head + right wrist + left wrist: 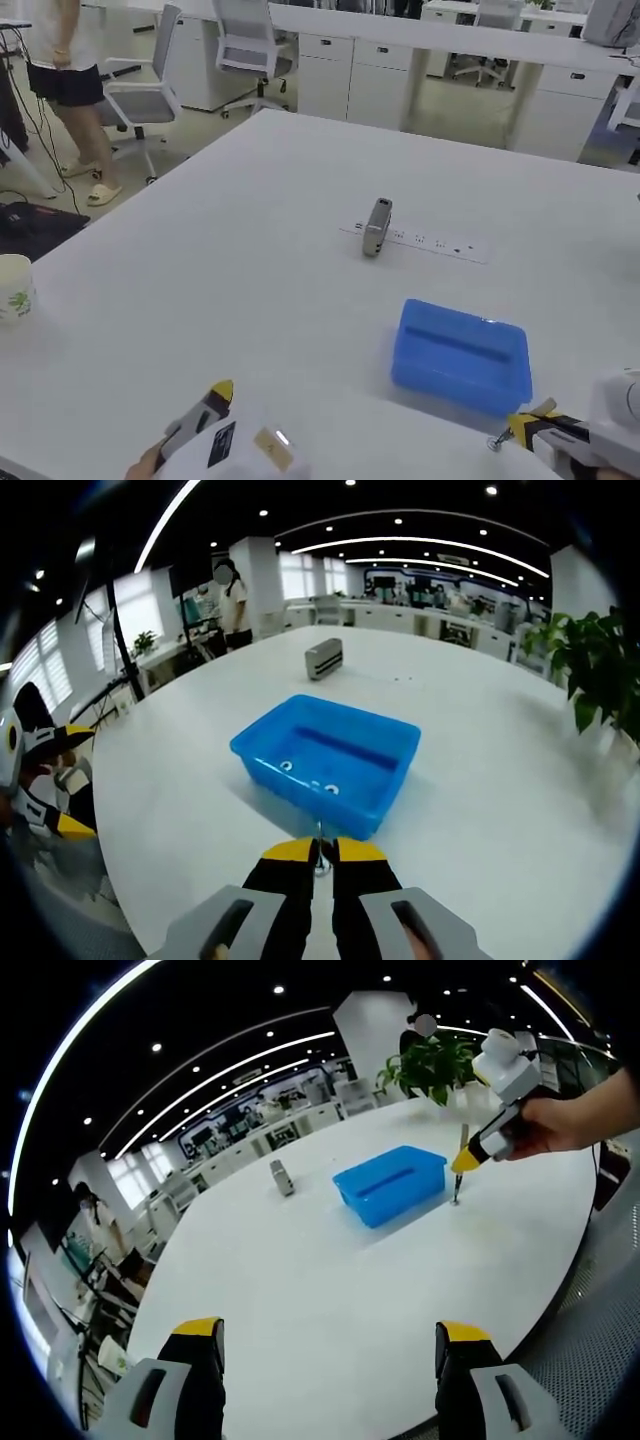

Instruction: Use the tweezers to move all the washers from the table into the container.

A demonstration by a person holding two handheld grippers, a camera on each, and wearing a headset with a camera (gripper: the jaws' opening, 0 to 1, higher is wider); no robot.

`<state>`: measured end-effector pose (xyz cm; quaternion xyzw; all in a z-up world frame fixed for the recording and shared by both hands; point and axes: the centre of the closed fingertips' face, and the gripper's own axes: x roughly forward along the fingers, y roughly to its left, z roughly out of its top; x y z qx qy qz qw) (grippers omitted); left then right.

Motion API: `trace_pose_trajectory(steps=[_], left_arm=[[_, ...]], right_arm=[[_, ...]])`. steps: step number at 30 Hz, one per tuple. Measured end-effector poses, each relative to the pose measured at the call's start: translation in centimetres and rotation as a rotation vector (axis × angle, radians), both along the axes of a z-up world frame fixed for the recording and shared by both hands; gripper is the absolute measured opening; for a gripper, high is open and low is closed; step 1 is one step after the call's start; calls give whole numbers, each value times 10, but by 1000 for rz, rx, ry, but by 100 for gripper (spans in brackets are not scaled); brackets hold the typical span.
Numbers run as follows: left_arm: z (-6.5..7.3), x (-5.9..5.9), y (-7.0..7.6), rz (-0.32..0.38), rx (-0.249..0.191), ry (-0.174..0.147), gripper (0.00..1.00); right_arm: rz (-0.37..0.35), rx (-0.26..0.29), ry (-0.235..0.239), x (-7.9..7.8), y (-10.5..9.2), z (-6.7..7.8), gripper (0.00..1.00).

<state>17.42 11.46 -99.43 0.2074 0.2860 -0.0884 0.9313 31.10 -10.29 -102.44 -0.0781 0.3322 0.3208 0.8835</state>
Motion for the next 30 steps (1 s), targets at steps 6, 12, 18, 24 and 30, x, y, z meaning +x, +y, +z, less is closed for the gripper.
trace_pose_trajectory(steps=[6, 12, 18, 24, 30], left_arm=[[0, 0, 0, -2, 2, 1, 89], [0, 0, -1, -5, 5, 1, 89], [-1, -1, -1, -7, 7, 7, 89], [-2, -1, -1, -5, 7, 6, 89], [-2, -1, 0, -1, 8, 5, 89]], right_arm=[[7, 21, -5, 3, 2, 10, 2], [4, 40, -19, 6, 0, 21, 1], [4, 55, -31, 6, 2, 28, 1], [10, 66, -36, 4, 5, 37, 1], [7, 77, -44, 4, 7, 45, 1]])
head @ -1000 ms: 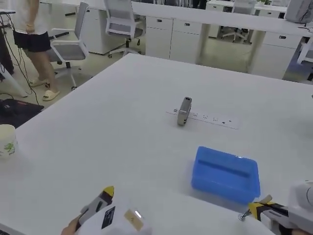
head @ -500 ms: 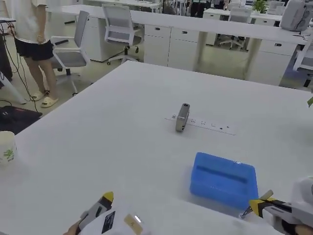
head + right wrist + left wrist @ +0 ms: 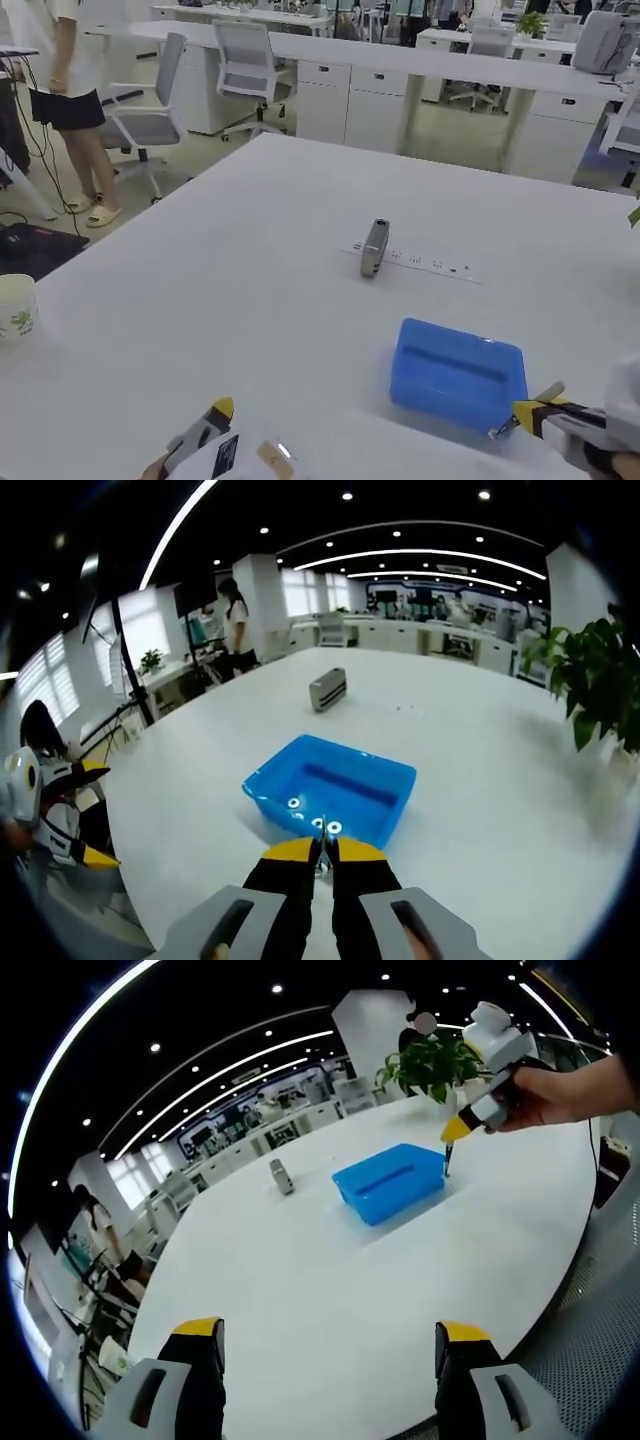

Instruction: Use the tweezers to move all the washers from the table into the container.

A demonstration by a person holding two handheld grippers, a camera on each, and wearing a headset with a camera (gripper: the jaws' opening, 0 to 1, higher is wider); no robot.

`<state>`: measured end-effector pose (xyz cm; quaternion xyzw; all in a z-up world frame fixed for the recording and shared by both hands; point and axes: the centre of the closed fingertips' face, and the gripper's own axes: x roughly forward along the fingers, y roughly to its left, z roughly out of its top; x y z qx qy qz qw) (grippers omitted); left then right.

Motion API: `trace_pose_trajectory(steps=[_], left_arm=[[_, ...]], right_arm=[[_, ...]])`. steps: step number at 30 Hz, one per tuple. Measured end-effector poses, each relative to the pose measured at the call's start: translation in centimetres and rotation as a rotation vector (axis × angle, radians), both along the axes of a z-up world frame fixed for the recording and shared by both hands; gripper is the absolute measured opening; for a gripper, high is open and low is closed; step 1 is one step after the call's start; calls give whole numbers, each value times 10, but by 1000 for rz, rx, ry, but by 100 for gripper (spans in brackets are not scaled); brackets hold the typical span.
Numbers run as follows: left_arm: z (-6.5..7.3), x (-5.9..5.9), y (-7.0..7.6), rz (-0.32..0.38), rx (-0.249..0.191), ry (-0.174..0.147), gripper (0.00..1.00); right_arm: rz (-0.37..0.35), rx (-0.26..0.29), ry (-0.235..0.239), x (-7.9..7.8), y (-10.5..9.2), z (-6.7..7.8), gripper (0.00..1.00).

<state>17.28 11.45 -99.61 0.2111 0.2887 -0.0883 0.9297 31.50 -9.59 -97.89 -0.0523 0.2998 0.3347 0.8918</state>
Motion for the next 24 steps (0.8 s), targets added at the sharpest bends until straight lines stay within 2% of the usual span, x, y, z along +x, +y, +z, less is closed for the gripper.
trace_pose_trajectory(steps=[11, 24], left_arm=[[2, 0, -1, -5, -9, -8, 89], [-3, -1, -5, -26, 2, 22, 90]], right_arm=[[1, -2, -15, 2, 3, 12, 1], [13, -41, -65, 27, 5, 23, 2]])
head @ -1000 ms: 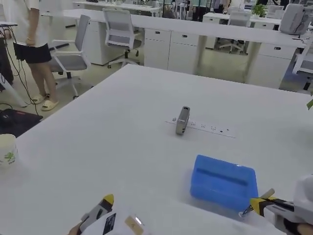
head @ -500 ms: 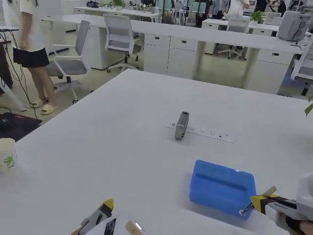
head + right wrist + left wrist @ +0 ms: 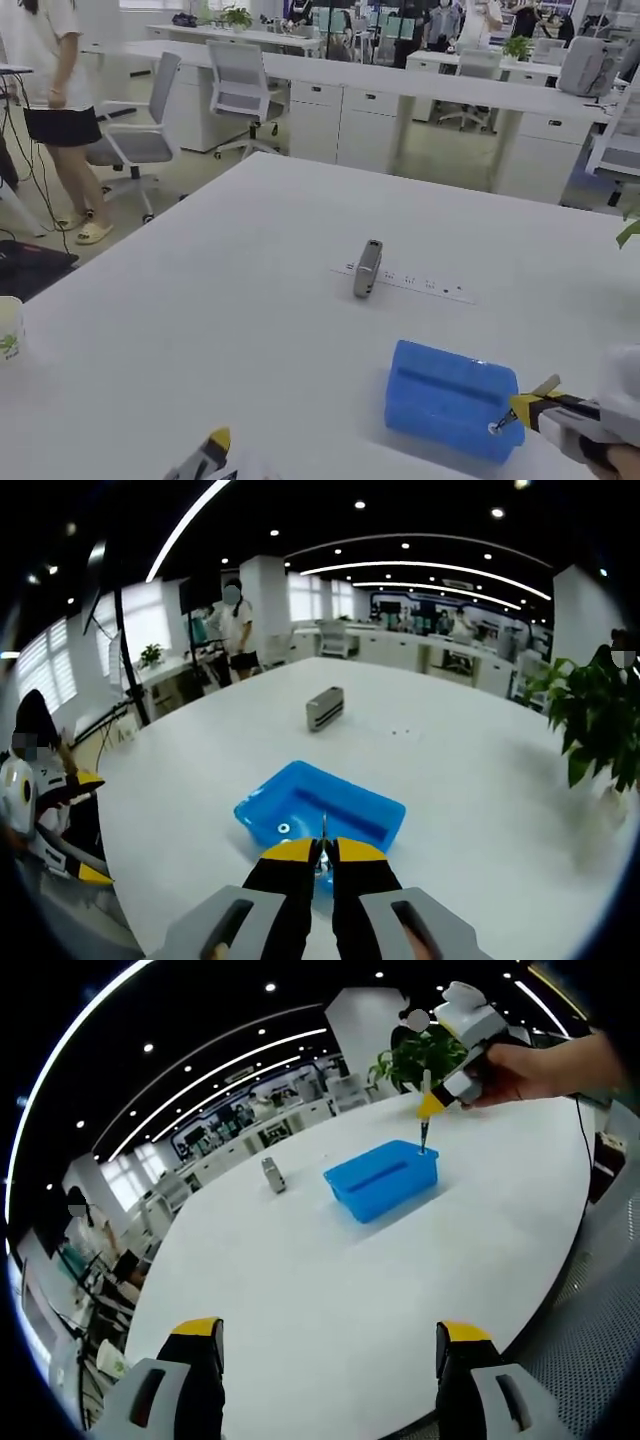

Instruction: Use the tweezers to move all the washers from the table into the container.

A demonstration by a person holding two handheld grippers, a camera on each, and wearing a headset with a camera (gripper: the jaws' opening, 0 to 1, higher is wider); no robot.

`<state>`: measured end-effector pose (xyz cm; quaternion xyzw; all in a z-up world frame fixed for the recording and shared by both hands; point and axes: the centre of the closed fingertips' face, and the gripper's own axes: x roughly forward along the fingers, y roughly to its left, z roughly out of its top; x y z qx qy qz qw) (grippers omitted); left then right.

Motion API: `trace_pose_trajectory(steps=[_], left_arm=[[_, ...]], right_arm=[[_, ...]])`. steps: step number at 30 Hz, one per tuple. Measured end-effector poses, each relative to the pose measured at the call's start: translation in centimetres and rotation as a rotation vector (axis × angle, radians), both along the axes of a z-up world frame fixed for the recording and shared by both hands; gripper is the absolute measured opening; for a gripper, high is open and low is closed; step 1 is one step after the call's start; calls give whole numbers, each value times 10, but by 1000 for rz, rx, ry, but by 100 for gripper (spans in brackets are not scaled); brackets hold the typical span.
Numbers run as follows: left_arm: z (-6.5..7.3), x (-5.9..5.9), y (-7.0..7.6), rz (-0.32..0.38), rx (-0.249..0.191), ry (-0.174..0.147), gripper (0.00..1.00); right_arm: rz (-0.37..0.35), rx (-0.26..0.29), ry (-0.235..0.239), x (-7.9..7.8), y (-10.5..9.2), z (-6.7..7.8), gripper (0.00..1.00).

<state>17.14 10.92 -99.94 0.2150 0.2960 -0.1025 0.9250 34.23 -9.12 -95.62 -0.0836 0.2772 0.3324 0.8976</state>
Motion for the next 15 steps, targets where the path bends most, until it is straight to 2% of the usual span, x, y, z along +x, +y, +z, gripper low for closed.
trace_pose_trajectory(steps=[7, 9, 15], left_arm=[[-1, -1, -2, -7, 2, 9, 90], [-2, -2, -2, -10, 5, 14, 90], [0, -1, -4, -18, -3, 1, 90]], right_arm=[[-1, -20, -19, 11, 6, -1, 2], [-6, -28, -18, 14, 6, -4, 2], [-16, -54, -5, 20, 5, -15, 2]])
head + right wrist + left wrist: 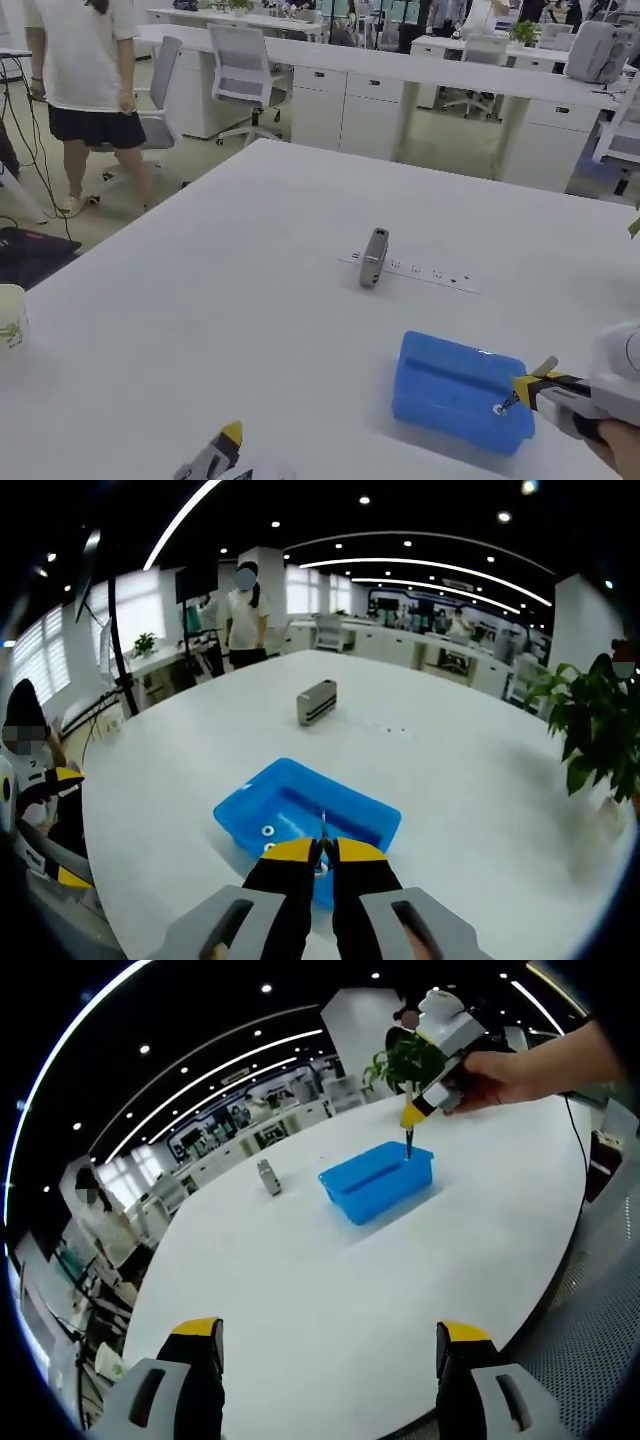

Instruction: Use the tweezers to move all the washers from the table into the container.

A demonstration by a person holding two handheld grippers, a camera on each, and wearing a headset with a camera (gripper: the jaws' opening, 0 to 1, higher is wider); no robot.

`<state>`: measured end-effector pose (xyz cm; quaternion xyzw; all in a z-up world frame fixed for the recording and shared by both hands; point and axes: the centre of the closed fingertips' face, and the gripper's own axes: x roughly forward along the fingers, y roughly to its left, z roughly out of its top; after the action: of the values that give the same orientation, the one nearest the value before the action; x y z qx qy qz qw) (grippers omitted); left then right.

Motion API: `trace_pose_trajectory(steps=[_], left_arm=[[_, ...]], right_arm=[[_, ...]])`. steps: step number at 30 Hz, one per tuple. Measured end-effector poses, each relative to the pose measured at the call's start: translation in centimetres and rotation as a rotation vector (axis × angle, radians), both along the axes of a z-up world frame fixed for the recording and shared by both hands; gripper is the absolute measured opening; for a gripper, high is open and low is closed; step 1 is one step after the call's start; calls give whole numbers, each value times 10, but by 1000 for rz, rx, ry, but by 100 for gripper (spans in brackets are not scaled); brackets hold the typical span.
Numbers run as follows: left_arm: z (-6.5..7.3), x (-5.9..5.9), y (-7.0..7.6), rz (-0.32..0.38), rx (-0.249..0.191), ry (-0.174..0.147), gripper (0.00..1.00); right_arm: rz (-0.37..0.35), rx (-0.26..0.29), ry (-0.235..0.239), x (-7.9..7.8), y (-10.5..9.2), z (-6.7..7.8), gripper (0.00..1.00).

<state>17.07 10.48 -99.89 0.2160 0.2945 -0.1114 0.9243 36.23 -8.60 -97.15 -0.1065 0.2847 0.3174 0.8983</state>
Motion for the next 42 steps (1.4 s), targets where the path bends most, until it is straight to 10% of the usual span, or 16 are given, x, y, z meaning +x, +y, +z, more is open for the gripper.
trace_pose_trajectory(steps=[20, 42], left_arm=[[4, 2, -3, -16, -35, -15, 89], [0, 1, 2, 2, -4, 6, 88]], right_arm=[[-28, -49, 53, -1, 3, -38, 2], [-28, -44, 64, -3, -1, -45, 2]])
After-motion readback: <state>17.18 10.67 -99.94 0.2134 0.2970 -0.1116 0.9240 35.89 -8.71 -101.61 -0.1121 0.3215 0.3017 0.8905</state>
